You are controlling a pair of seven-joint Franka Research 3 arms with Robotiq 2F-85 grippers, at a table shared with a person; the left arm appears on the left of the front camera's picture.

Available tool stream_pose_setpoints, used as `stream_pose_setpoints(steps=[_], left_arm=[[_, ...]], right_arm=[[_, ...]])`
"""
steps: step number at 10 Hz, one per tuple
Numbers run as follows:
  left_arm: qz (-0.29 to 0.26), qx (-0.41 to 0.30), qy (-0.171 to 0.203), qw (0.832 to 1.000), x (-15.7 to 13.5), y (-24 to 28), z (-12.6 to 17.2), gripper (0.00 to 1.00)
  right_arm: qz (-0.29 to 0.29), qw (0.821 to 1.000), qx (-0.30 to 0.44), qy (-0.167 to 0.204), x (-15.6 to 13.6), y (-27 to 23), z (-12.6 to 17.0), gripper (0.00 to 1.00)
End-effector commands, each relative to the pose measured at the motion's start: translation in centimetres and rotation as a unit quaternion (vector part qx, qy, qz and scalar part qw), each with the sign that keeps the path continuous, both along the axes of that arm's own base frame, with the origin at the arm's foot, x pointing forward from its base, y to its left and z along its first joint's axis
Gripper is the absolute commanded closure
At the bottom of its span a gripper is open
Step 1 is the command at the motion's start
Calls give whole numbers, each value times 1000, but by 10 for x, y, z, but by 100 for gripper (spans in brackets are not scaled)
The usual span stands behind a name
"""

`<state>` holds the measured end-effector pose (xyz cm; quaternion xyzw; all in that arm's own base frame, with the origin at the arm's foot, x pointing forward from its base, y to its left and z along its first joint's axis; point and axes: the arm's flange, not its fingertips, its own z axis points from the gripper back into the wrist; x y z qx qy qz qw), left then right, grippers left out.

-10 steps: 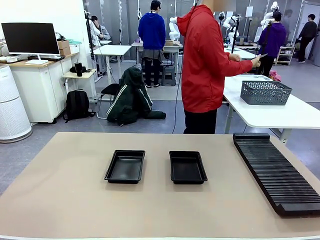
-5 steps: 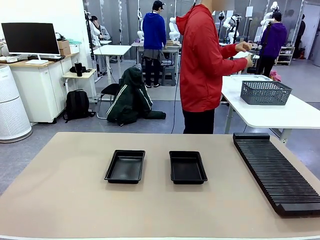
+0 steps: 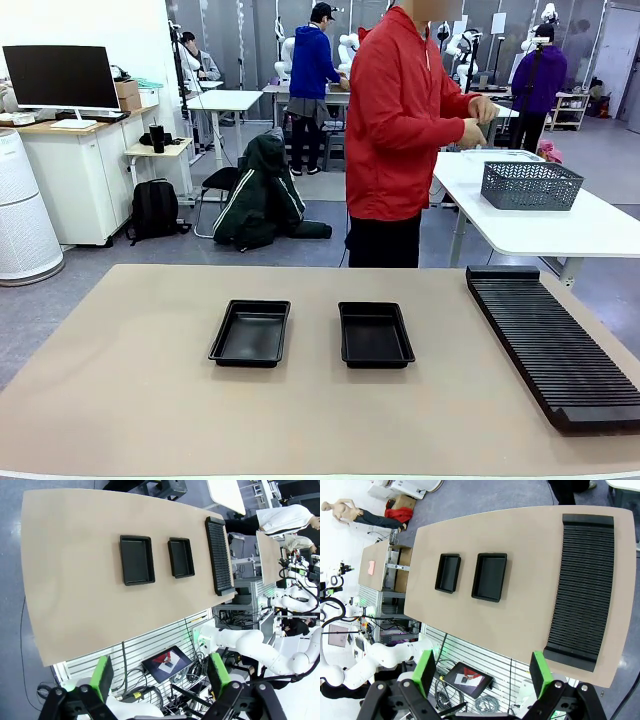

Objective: Inspect and transfer BCBs to ESD trays.
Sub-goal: Pick up the Blank PCB from the PCB Rack and place it in the left ESD tray.

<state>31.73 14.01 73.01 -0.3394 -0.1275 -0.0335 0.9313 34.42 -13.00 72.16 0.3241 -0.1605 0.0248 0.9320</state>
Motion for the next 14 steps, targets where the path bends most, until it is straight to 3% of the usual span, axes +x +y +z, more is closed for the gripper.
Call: stream_pose_setpoints(steps=[1,6,8,14], left_arm=[[3,0,0,1000,0,0,0,0],[2,2,-2,1000,0,-2,1,0],[11,31,5,999,5,-8,4,0],[12,83,4,996,5,-23,14,0]], right_arm=[[2,1000,-1,-1,-1,2,1,0],[-12,1000,-6,4,3,1,5,0],[-35,999,-24,12,5,4,13,0],[-29,998,-56,26,5,10,20,0]])
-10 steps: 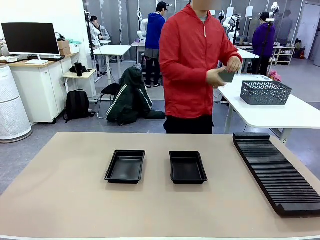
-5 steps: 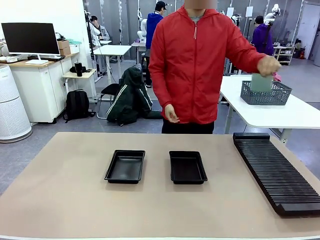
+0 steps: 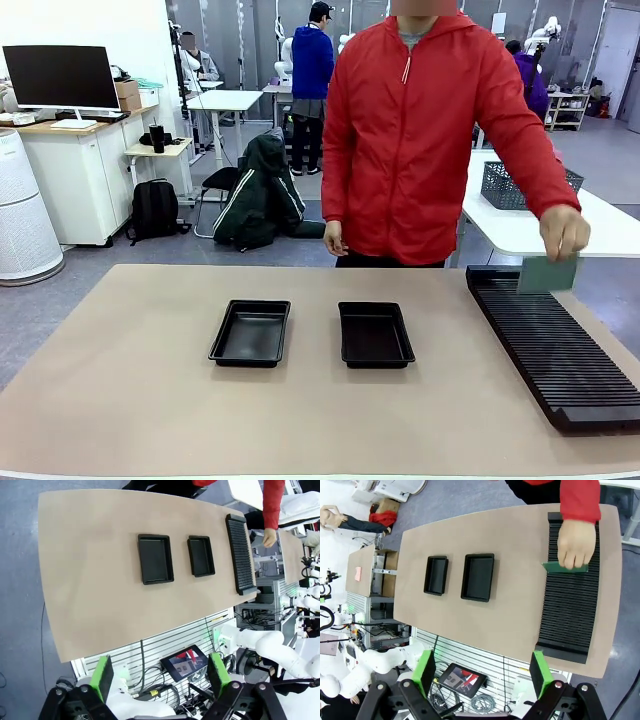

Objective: Inspect and transfer BCBs to ESD trays.
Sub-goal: Pick up the Blank PCB from the PCB Rack and place it in the left ESD tray.

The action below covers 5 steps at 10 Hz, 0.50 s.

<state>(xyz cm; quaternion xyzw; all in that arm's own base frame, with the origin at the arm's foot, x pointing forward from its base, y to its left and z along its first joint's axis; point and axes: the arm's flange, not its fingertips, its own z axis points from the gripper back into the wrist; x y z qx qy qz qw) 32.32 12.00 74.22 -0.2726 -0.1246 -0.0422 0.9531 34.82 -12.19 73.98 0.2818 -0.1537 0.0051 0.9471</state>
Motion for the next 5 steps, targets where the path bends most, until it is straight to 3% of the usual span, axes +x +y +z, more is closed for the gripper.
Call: stream_pose_setpoints(steps=[1,5], left_arm=[[11,19,1,1000,-1,-4,3,0],[0,7,0,1000,0,-1,1,0]], right_arm=[[-5,1000,-16,12,1,3,3,0],[0,1000,-6,1,0,0,0,0]])
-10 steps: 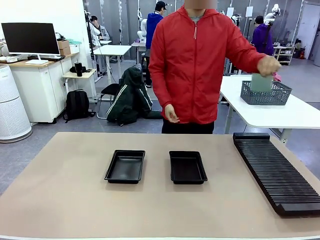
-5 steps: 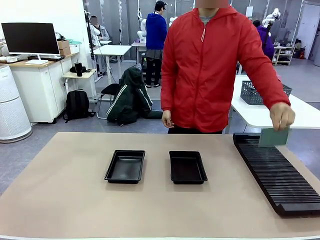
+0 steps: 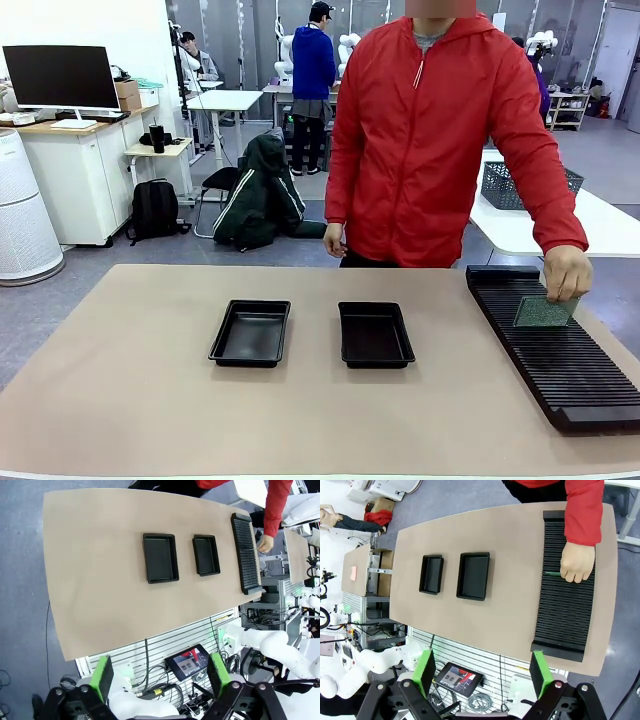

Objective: Inspect and transfer BCBs to ESD trays.
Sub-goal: Pick up the Blank PCB from the PCB Rack and place it in the left ESD tray.

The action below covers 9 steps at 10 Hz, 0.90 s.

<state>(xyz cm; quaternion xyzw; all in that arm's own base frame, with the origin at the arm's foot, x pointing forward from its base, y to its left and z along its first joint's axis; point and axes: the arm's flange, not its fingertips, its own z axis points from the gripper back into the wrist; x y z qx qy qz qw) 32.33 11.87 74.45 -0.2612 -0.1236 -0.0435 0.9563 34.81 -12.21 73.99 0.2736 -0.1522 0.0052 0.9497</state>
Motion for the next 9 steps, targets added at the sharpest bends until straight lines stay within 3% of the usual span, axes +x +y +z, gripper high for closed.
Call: stream_pose_setpoints(steps=[1,9], left_arm=[[0,-5,0,1000,0,1,-1,0],[0,-5,0,1000,0,1,-1,0]], right_arm=[[1,1000,2,0,0,1,0,0],[1,1000,2,0,0,1,0,0]])
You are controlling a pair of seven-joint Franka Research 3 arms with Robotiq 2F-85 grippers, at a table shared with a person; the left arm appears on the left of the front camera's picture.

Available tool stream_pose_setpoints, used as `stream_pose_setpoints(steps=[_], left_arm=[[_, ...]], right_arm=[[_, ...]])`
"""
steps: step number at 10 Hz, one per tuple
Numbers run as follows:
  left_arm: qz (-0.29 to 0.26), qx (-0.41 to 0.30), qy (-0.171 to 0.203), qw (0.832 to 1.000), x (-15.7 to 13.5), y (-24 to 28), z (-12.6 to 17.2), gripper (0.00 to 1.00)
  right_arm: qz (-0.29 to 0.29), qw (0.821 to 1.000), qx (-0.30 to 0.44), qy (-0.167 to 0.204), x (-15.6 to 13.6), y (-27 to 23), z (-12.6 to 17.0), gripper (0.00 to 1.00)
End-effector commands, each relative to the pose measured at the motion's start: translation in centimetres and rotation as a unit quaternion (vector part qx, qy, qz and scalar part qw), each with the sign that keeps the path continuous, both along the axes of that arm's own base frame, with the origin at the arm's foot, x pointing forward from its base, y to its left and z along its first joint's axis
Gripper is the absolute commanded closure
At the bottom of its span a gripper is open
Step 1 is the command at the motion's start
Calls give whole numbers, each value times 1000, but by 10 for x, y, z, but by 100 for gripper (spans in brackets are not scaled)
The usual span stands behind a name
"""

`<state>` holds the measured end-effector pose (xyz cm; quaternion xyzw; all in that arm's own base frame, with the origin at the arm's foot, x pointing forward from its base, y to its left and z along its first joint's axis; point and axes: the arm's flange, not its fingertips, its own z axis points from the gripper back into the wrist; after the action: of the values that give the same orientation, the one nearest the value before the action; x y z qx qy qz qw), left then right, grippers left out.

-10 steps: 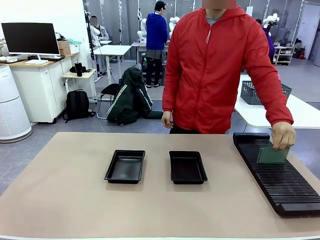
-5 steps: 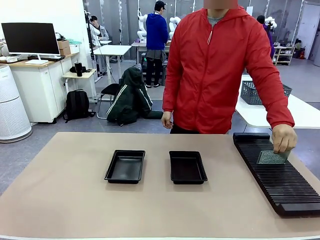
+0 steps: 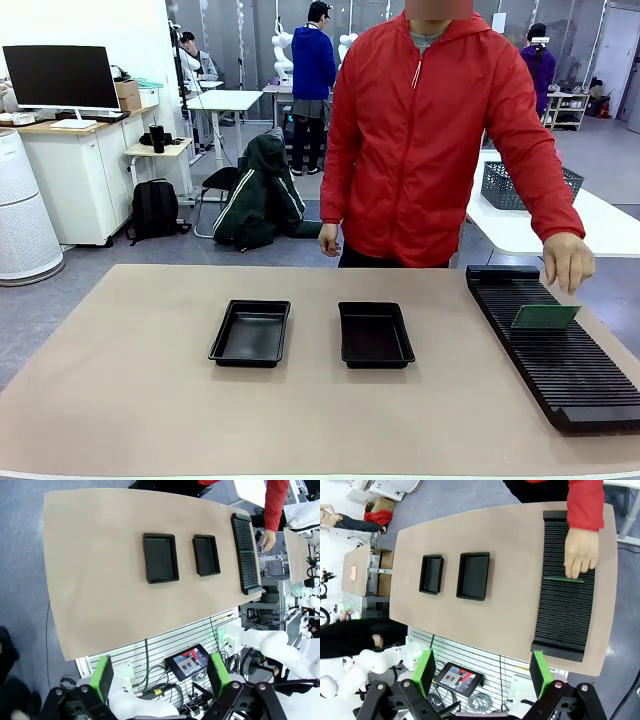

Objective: Inspect and transfer BCBs to ESD trays.
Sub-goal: Pick up the Blank PCB from the PCB Rack and place it in the left ESD tray.

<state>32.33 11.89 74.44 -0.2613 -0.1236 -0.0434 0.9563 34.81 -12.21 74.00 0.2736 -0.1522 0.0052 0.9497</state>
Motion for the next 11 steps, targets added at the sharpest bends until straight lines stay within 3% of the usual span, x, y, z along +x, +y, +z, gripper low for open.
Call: stream_pose_setpoints(steps=[1,7,9,11], left_arm=[[0,-4,0,1000,0,0,-1,0],[0,-4,0,1000,0,0,-1,0],[0,-4,0,1000,0,0,-1,0],[0,-4,0,1000,0,0,-1,0]], right_arm=[[1,1000,2,0,0,1,0,0],[0,1000,0,0,0,0,0,0],[28,998,-55,-11,12,9,-5,0],[92,992,-88,-22,21,14,-21,0]])
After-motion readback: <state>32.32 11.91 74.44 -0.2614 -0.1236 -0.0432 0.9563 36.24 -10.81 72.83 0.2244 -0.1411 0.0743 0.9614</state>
